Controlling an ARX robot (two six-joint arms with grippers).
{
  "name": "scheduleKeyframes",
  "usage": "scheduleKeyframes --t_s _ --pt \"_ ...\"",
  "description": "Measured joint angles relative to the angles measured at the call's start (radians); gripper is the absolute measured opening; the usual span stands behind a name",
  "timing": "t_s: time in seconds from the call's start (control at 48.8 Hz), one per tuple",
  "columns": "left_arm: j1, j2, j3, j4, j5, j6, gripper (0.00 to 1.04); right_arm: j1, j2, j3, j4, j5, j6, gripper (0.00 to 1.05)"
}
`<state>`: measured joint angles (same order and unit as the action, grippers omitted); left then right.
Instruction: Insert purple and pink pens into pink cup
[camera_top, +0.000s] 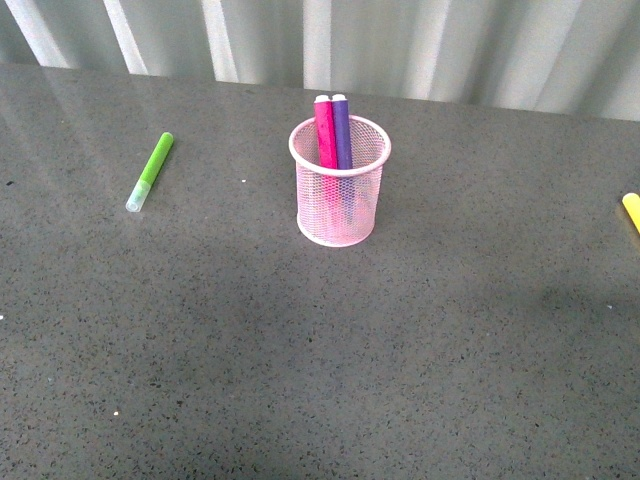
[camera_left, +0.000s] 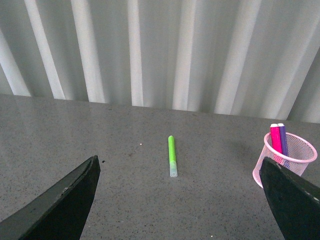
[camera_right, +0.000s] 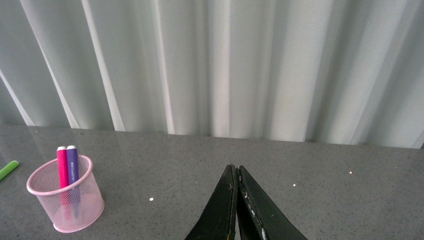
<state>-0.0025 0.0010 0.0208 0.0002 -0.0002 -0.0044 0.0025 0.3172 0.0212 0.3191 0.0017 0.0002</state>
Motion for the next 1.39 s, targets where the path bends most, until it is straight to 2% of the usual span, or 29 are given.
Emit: scheduleKeyframes --t_s 0.554,0.656,0.944,1.026,1.128,1.251,1.395 --pt "0.000 0.000 0.000 0.000 0.000 0.000 0.98 0.000 -0.142 0.000 -0.140 0.000 0.000 0.03" --pt "0.000 0.000 0.000 0.000 0.000 0.000 0.98 0.000 -0.277 0.000 -0.308 0.000 0.000 0.03" --pt "0.000 0.000 0.000 0.000 0.000 0.000 0.98 0.000 -0.313 0.001 -0.317 0.000 0.000 0.04" --pt "0.000 0.000 0.000 0.000 0.000 0.000 0.98 0.000 -0.313 0.001 -0.317 0.000 0.000 0.16" --pt "0.000 0.000 0.000 0.000 0.000 0.000 0.98 0.000 -0.313 0.001 -0.317 0.000 0.000 0.35" --pt "0.000 0.000 0.000 0.000 0.000 0.000 0.98 0.000 -0.313 0.001 -0.317 0.000 0.000 0.63" --pt "0.000 0.000 0.000 0.000 0.000 0.000 0.98 0.000 -0.313 0.001 -0.317 0.000 0.000 0.86"
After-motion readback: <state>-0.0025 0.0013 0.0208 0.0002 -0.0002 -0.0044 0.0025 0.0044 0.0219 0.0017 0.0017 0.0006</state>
